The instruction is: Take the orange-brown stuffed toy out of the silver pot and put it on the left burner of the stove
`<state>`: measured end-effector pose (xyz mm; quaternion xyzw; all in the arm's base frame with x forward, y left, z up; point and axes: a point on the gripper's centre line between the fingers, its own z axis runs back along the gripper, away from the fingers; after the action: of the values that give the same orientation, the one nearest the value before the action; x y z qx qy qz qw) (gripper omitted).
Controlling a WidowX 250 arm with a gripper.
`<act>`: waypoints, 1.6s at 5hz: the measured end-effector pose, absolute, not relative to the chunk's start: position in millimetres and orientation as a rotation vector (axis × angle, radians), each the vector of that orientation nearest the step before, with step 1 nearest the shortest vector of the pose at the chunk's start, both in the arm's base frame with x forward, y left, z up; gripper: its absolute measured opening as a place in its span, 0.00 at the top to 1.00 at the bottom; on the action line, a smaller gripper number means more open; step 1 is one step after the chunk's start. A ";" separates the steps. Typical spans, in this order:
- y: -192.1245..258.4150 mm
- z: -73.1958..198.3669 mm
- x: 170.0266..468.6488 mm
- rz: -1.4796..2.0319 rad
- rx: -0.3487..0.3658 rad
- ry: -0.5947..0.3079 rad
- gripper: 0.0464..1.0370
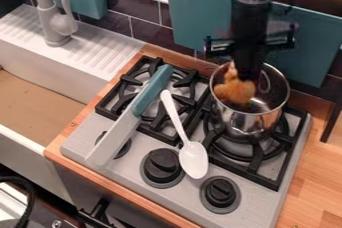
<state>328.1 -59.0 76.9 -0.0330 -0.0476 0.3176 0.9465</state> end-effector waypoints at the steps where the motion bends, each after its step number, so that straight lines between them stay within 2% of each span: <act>1: -56.3 91.4 327.2 0.650 -0.113 -0.078 0.99; 3: -53.1 126.7 323.7 0.610 -0.224 -0.028 0.99; 4: -40.7 137.2 326.6 0.604 -0.221 -0.022 0.99; 5: -22.3 139.0 325.0 0.585 -0.197 -0.016 0.99; 7: 41.5 158.6 315.9 0.588 -0.304 -0.056 0.99; 8: 69.5 158.4 310.0 0.611 -0.306 -0.072 0.99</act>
<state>310.0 69.5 158.4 -0.1502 -0.0352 0.2995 0.9415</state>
